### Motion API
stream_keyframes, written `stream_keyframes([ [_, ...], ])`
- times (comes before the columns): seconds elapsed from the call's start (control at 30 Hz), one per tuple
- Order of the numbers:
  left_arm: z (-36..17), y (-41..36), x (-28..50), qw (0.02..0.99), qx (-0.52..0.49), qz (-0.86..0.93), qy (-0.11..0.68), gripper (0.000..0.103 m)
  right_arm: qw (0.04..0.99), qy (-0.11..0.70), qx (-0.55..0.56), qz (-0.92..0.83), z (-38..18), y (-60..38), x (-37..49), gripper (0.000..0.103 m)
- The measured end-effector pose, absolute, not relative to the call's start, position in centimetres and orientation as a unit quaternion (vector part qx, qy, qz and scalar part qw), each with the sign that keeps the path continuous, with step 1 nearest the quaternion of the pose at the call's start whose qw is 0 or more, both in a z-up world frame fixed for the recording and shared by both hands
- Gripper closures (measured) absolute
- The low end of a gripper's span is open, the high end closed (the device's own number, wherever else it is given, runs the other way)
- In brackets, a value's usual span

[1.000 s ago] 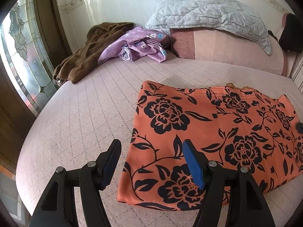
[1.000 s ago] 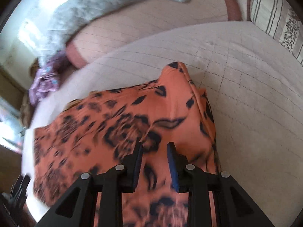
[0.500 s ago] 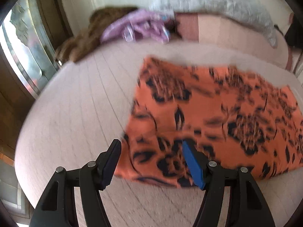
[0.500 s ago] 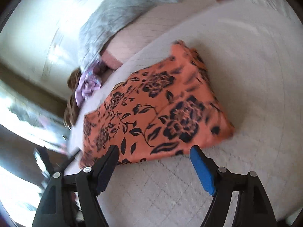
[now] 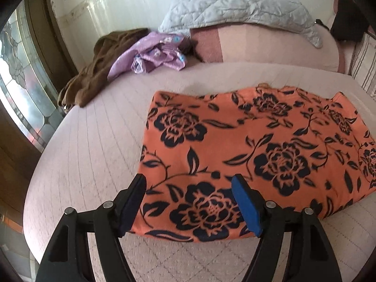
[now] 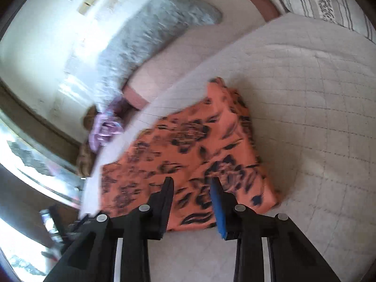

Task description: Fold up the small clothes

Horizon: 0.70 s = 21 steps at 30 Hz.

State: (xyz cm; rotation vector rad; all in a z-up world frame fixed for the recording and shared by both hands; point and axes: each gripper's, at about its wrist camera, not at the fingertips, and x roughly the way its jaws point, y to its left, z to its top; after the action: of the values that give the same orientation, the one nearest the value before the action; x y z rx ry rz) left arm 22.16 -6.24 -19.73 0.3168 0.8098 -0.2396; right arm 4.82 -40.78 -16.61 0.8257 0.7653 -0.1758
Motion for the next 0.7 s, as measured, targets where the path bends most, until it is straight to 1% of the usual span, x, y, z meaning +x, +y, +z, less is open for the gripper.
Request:
stream_keyframes([
  [0.03, -19.6, -6.3, 22.2, 0.901, 0.152, -0.117, 0.390, 0.027, 0.825, 0.392, 0.398, -0.091, -18.0, -41.1, 5.5, 0.069],
  [0.1, -19.4, -6.4, 22.7, 0.902, 0.148, -0.114, 0.390, 0.027, 0.784, 0.449, 0.417, -0.099, -20.8, -41.5, 6.7, 0.074],
  [0.13, -19.4, -6.3, 22.8, 0.903, 0.145, -0.112, 0.389, 0.027, 0.785, 0.450, 0.414, -0.101, -20.8, -41.3, 6.8, 0.074],
  [0.2, -19.4, -6.2, 23.0, 0.904, 0.141, -0.108, 0.390, 0.027, 0.816, 0.442, 0.360, -0.100, -18.6, -40.3, 7.5, 0.071],
  [0.3, -19.5, -5.9, 23.3, 0.904, 0.144, -0.106, 0.388, 0.027, 0.857, 0.408, 0.299, -0.097, -15.6, -39.4, 9.4, 0.071],
  [0.37, -19.8, -5.8, 23.5, 0.903, 0.147, -0.104, 0.390, 0.027, 0.864, 0.406, 0.277, -0.106, -14.9, -39.7, 11.9, 0.071],
  [0.53, -20.2, -5.7, 24.4, 0.903, 0.151, -0.089, 0.393, 0.027, 0.852, 0.429, 0.265, -0.138, -16.7, -41.8, 17.6, 0.071],
  [0.63, -20.7, -5.9, 24.9, 0.900, 0.158, -0.083, 0.398, 0.027, 0.827, 0.471, 0.260, -0.161, -19.4, -43.1, 20.0, 0.072],
  [0.7, -21.2, -6.0, 25.2, 0.896, 0.161, -0.080, 0.405, 0.027, 0.832, 0.465, 0.260, -0.153, -19.4, -43.1, 20.2, 0.072],
])
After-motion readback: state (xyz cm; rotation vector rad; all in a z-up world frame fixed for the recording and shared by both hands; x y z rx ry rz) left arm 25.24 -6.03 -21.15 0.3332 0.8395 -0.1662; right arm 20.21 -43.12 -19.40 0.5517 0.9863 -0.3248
